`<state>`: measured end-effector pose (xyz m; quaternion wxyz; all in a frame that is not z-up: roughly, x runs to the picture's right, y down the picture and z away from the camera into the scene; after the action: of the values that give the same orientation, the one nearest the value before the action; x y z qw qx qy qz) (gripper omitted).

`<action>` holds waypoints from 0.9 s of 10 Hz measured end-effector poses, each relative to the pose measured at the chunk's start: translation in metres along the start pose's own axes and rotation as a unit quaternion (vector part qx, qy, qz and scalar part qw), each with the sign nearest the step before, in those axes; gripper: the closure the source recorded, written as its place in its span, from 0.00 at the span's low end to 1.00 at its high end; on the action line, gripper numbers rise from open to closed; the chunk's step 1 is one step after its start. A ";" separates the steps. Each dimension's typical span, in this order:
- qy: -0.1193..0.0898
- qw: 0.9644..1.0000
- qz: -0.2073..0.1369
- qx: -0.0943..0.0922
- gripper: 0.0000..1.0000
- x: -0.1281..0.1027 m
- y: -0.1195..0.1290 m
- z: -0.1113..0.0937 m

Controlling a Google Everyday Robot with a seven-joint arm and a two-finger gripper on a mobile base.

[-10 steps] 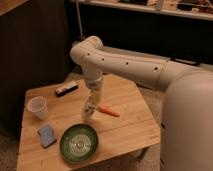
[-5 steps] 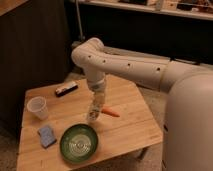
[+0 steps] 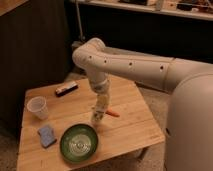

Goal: Stand the bottle upright

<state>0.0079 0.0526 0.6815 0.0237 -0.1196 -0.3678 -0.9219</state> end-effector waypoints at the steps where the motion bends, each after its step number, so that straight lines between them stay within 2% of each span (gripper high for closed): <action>1: -0.001 1.000 0.007 0.001 0.90 -0.005 -0.003 0.003; 4: -0.009 1.000 0.016 0.007 0.90 -0.010 -0.016 0.018; 6: -0.025 0.999 0.018 0.010 0.90 -0.014 -0.019 0.027; 9: -0.038 0.999 0.022 0.015 0.90 -0.020 -0.019 0.037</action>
<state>0.0324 0.0911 0.6897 0.0320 -0.1627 -0.3790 -0.9104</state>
